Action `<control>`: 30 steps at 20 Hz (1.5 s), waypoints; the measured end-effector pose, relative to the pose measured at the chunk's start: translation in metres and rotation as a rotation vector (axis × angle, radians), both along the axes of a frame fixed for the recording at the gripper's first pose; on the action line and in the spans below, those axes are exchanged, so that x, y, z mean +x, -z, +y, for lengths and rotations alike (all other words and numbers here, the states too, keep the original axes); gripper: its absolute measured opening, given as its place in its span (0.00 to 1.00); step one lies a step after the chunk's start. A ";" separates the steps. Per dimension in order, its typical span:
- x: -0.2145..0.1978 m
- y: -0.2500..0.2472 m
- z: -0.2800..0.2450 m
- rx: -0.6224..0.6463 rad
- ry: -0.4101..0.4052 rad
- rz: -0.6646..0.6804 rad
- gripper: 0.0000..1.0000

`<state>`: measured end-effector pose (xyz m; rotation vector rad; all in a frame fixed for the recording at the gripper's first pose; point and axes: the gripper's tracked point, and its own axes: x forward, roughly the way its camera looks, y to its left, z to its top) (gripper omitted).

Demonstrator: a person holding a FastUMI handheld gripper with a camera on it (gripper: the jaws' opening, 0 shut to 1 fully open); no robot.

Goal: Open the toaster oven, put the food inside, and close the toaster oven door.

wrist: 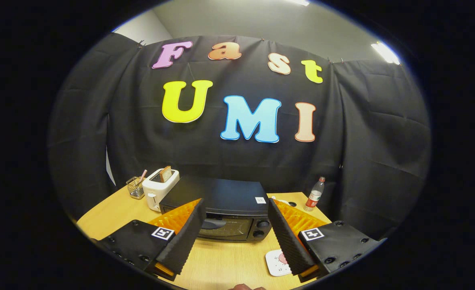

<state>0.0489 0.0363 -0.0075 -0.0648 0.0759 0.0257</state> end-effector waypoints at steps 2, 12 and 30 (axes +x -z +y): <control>0.010 0.002 0.006 0.000 -0.009 0.007 0.98; 0.064 0.031 0.044 0.012 -0.080 0.088 0.98; 0.129 0.116 0.061 -0.041 -0.064 0.238 0.99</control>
